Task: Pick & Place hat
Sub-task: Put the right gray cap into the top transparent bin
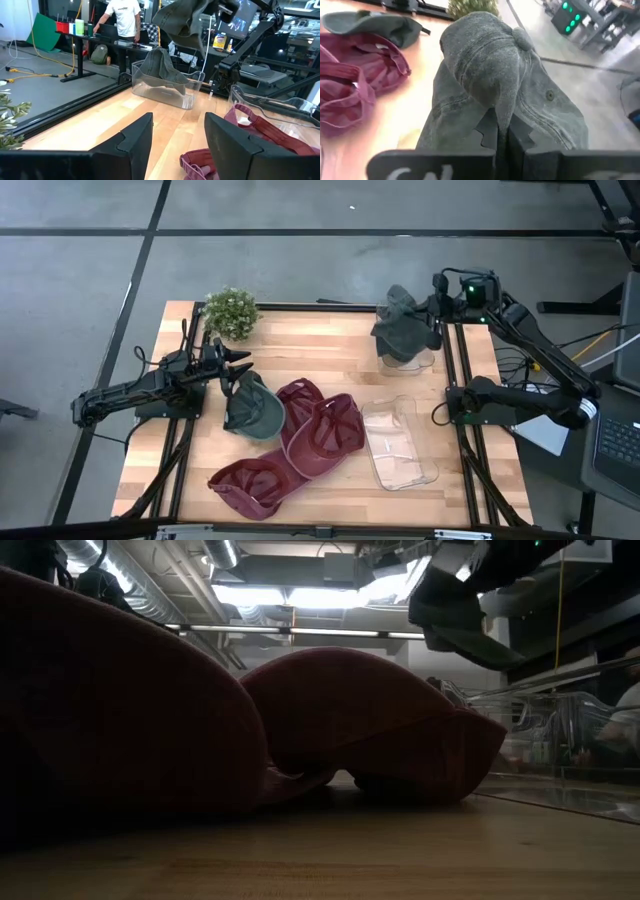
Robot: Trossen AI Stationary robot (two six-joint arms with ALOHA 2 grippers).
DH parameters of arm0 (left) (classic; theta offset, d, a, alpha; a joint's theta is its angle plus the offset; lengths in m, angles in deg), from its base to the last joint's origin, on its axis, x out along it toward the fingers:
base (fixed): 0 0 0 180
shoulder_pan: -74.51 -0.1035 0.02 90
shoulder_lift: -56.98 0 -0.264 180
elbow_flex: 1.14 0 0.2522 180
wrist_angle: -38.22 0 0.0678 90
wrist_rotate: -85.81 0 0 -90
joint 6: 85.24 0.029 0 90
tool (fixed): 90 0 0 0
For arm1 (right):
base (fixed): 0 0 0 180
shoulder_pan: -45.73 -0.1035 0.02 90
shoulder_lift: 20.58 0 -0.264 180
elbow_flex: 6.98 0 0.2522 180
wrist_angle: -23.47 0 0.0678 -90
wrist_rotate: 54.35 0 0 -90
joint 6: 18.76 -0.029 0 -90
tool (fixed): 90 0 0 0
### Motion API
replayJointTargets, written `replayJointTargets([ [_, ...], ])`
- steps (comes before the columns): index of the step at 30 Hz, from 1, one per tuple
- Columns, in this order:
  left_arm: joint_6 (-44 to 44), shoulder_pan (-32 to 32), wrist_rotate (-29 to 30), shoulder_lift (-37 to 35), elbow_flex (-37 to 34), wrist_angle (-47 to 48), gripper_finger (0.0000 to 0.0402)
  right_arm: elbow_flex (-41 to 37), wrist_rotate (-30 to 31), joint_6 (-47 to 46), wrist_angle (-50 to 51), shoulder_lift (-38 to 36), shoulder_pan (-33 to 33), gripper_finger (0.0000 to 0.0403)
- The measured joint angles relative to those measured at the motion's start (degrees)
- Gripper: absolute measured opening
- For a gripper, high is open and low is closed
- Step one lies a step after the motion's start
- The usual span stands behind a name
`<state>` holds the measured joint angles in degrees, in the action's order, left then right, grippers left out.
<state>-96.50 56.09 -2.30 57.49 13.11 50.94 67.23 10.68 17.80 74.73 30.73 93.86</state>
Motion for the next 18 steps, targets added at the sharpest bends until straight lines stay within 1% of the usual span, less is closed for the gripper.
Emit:
replayJointTargets([
  [3,0.01,0.00,0.01,0.00,0.00,0.00,0.0175,-2.88,-0.10,0.28,-2.05,0.68,1.78,0.0010],
  [7,-0.01,0.00,0.02,0.00,0.00,0.00,0.0172,-9.30,-0.41,2.42,-6.64,0.23,4.47,0.0010],
  [14,0.00,0.00,0.00,0.00,0.00,0.00,0.0174,-17.66,-0.90,2.61,-18.59,-0.34,7.32,0.0010],
  [16,0.01,-0.01,0.00,0.00,0.00,0.00,0.0175,-19.20,-2.44,2.64,-20.43,-0.34,8.06,0.0010],
  [18,-0.01,-0.01,0.00,0.00,0.00,0.00,0.0175,-20.87,-5.64,2.40,-22.97,-0.35,8.57,0.0010],
])
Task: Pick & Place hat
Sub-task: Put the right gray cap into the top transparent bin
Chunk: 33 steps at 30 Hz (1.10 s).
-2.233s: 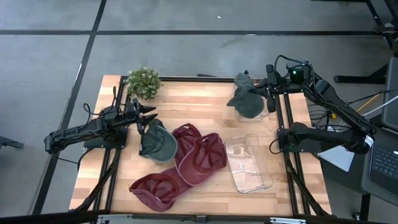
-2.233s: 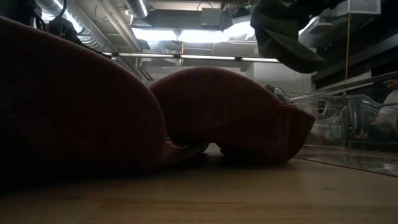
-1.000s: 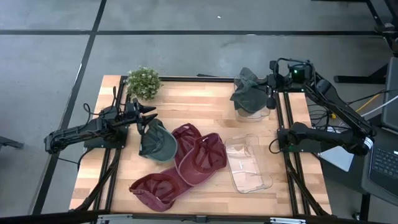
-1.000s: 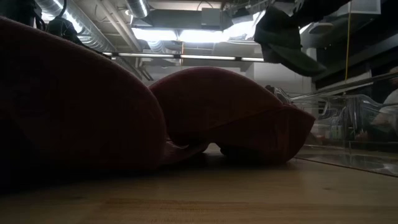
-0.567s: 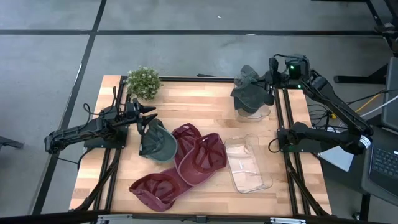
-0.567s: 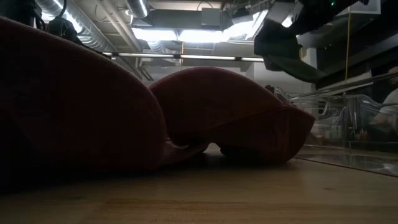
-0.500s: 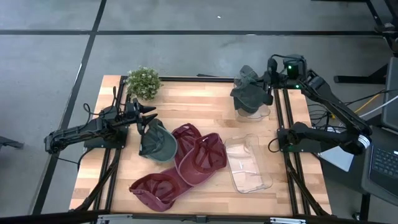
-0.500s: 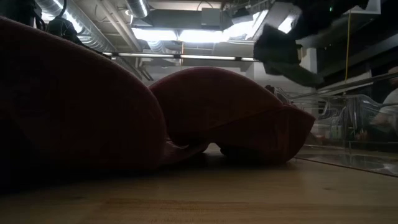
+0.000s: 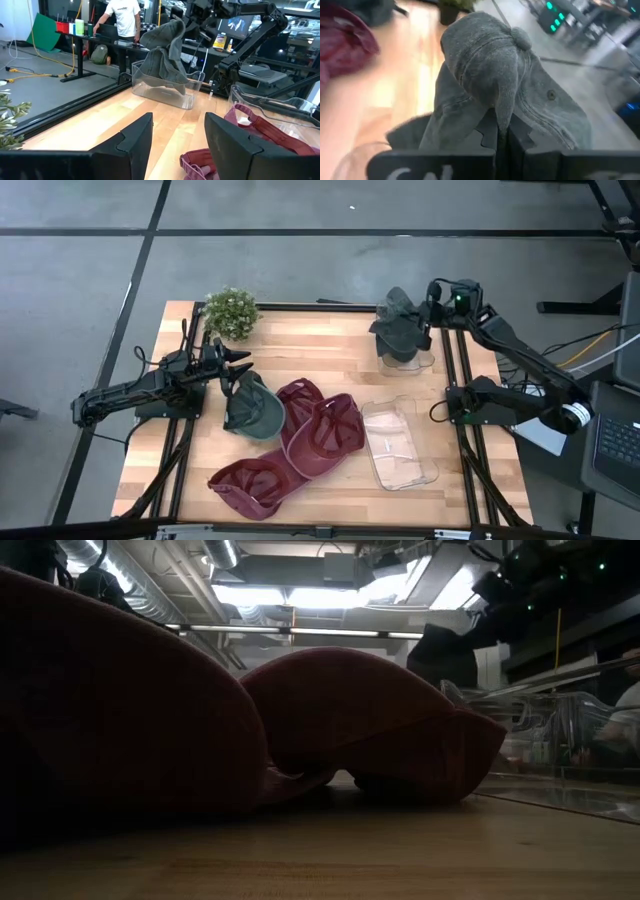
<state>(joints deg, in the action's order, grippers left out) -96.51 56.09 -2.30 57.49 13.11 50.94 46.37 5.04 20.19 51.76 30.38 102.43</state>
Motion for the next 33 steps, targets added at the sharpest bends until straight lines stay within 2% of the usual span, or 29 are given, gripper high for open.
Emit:
replayJointTargets([
  [3,0.02,0.01,0.00,0.00,0.00,0.00,0.0173,-2.43,-3.16,-2.23,-4.96,-0.01,0.58,0.0010],
  [13,0.02,0.01,0.00,0.00,0.00,0.00,0.0175,-12.23,-4.02,-7.25,-12.79,-2.31,2.84,0.0010],
  [21,0.02,0.00,0.00,0.00,0.00,0.00,0.0172,-17.18,-0.05,-7.89,-13.01,-7.87,5.92,0.0010],
  [27,0.02,-0.01,0.00,0.00,0.00,0.00,0.0171,-17.27,0.05,-13.73,-11.08,-7.82,7.15,0.0010],
  [33,0.02,0.01,0.00,0.00,0.00,0.00,0.0174,-17.28,-0.23,-14.53,-8.76,-7.58,7.15,0.0010],
])
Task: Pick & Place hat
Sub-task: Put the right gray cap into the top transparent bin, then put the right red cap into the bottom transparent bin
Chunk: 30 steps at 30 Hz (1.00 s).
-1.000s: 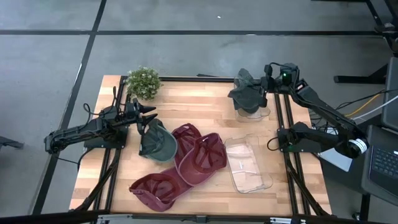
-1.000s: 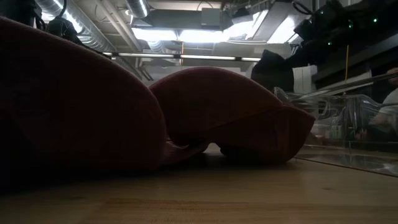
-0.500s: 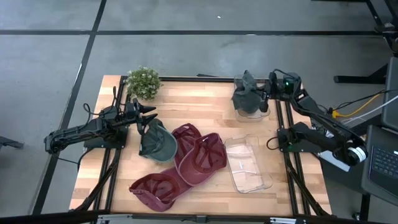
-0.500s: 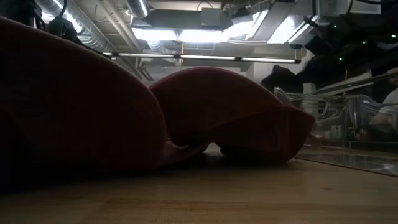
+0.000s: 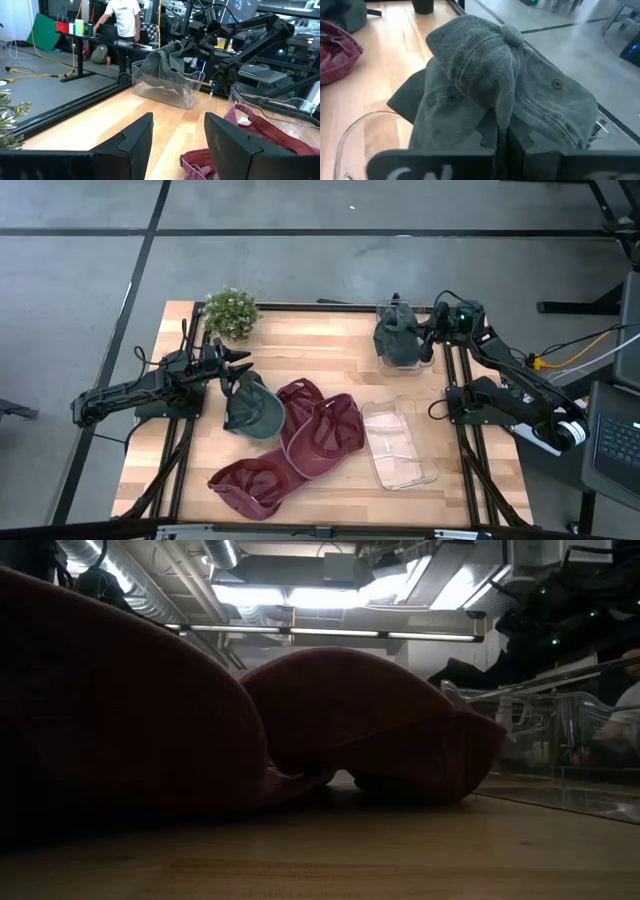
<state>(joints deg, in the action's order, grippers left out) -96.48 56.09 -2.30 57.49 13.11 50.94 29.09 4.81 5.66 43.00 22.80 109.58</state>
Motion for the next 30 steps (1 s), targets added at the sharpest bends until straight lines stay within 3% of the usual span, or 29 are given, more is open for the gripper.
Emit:
replayJointTargets([
  [5,-0.01,-0.01,0.00,0.00,0.00,0.00,0.0174,-0.01,-3.68,1.37,-0.09,0.68,-0.05,0.0018],
  [9,0.00,0.00,0.00,0.00,0.00,0.00,0.0171,0.01,-0.71,1.50,-1.39,0.85,-0.07,0.0042],
  [15,0.00,-0.02,0.00,0.00,0.00,0.00,0.0171,-0.01,2.86,0.77,-2.61,0.85,-0.07,0.0112],
  [19,0.00,0.00,0.00,0.00,0.00,0.00,0.0171,0.01,2.61,-4.63,-3.76,0.85,-0.07,0.0172],
  [26,0.00,-0.01,0.00,0.00,0.00,0.00,0.0174,0.01,-9.68,-18.09,-8.21,0.85,-0.09,0.0279],
  [30,0.00,-0.02,0.00,0.00,0.00,-0.02,0.0175,0.01,-11.30,-24.21,-10.40,0.85,-0.07,0.0314],
])
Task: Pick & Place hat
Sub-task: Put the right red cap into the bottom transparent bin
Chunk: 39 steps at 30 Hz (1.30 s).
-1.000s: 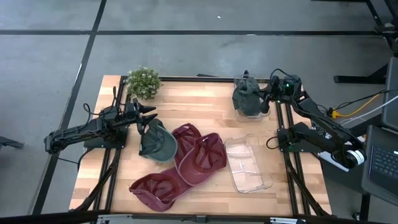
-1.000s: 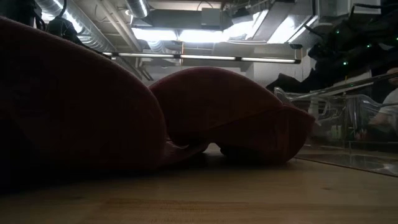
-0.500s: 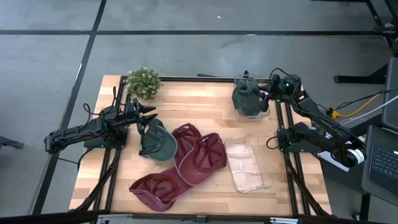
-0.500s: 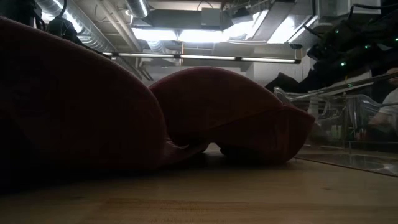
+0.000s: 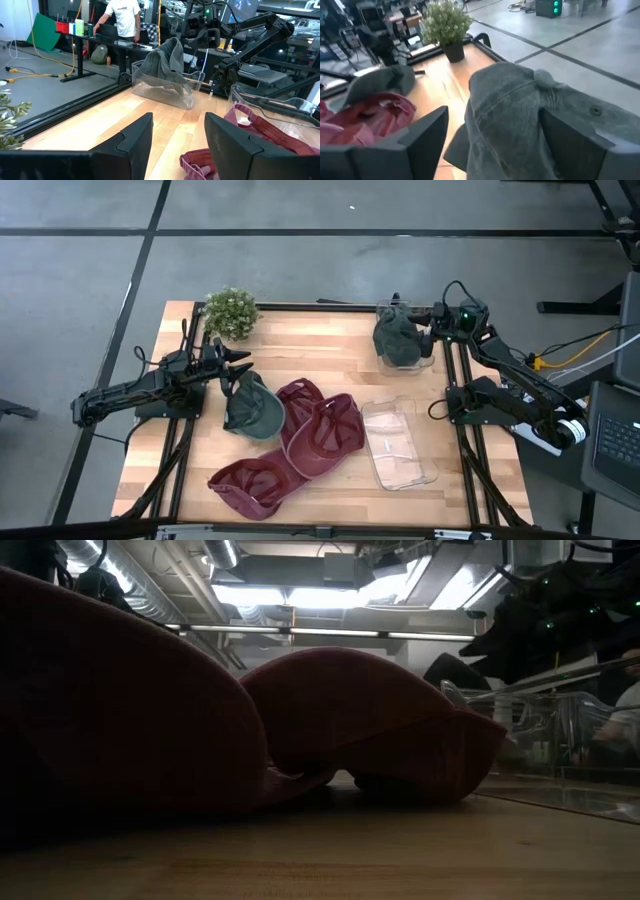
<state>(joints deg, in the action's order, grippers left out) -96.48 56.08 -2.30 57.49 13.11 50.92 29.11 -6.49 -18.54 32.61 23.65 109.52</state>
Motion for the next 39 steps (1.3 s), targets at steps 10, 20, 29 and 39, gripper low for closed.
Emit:
replayJointTargets([
  [10,0.00,0.01,0.02,0.00,0.00,0.02,0.0171,0.01,2.42,-11.08,-13.10,-0.04,0.42,0.0325],
  [20,0.00,-0.01,0.00,0.00,0.00,0.02,0.0175,6.68,4.00,-18.05,-16.13,-0.04,0.71,0.0324],
  [29,0.00,0.00,0.00,0.00,0.00,0.02,0.0171,13.39,4.09,-17.78,-6.31,0.04,-4.76,0.0324],
  [39,0.00,-0.01,0.00,-0.02,0.00,0.02,0.0173,20.68,5.76,-8.03,8.67,3.84,-12.32,0.0324],
])
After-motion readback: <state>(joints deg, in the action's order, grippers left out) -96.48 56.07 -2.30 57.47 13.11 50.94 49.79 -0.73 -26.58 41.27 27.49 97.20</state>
